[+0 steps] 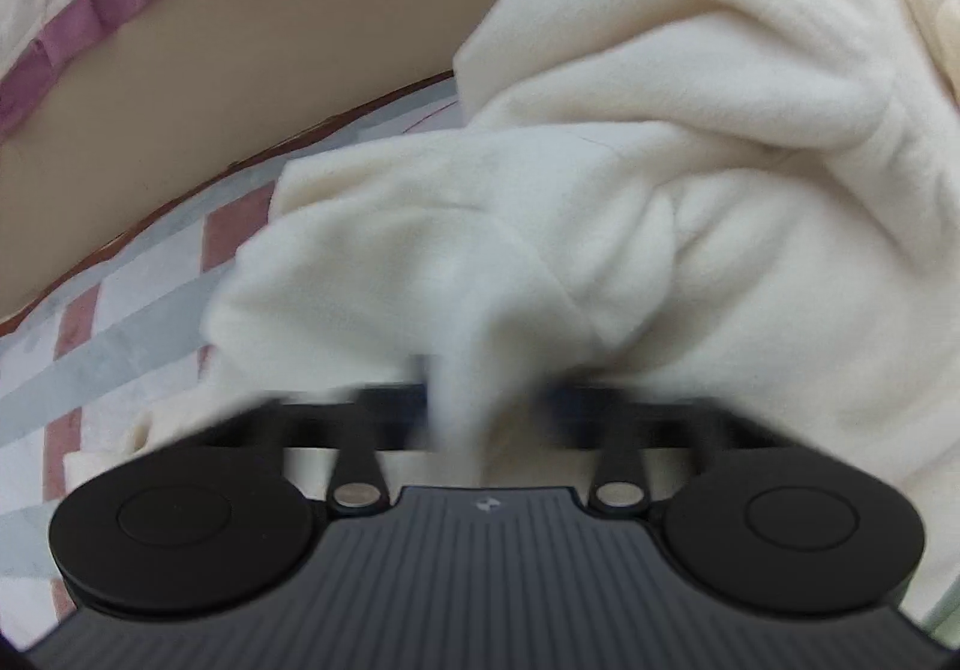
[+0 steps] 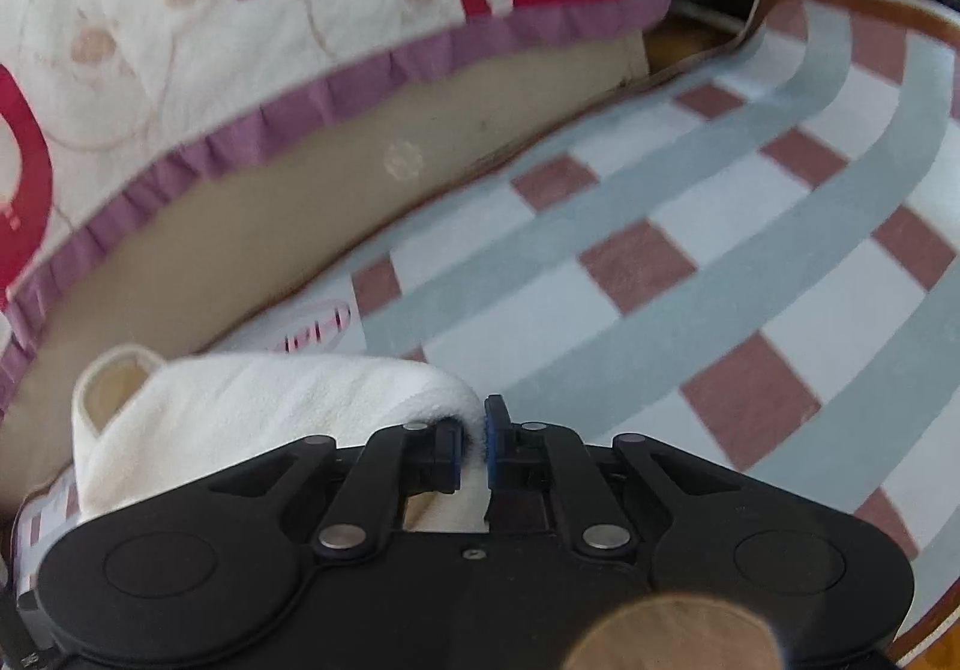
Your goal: Fold clothes
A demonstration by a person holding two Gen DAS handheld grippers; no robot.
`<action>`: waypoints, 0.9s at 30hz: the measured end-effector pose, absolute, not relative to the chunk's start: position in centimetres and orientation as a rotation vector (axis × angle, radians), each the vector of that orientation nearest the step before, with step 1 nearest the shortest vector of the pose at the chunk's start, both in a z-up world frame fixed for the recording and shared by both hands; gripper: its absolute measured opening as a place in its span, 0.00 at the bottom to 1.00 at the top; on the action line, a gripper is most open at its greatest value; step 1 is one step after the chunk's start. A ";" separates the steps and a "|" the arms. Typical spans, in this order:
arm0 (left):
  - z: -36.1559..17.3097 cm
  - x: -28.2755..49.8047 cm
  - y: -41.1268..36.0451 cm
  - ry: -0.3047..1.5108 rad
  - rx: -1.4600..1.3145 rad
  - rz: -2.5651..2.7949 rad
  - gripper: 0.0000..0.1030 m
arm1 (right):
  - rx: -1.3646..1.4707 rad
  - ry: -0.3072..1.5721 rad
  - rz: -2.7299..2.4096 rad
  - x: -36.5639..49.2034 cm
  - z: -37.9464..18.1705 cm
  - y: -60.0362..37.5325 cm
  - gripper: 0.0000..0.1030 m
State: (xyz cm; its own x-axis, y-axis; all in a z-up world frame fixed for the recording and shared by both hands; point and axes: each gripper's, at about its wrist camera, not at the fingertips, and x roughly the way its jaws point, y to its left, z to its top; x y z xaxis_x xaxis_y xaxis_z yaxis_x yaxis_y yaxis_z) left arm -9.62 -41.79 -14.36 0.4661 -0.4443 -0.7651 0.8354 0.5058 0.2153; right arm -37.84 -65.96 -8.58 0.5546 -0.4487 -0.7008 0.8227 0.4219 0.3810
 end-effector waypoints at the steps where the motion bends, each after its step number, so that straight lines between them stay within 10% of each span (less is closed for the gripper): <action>1: -13.8 -9.8 -41.6 0.676 0.644 -0.818 0.05 | 0.752 0.538 -0.855 -37.9 -8.1 -65.8 0.07; 27: 9.7 -2.6 -24.2 0.145 0.355 -0.402 0.05 | 0.049 0.248 -0.968 -41.3 14.9 -61.4 0.04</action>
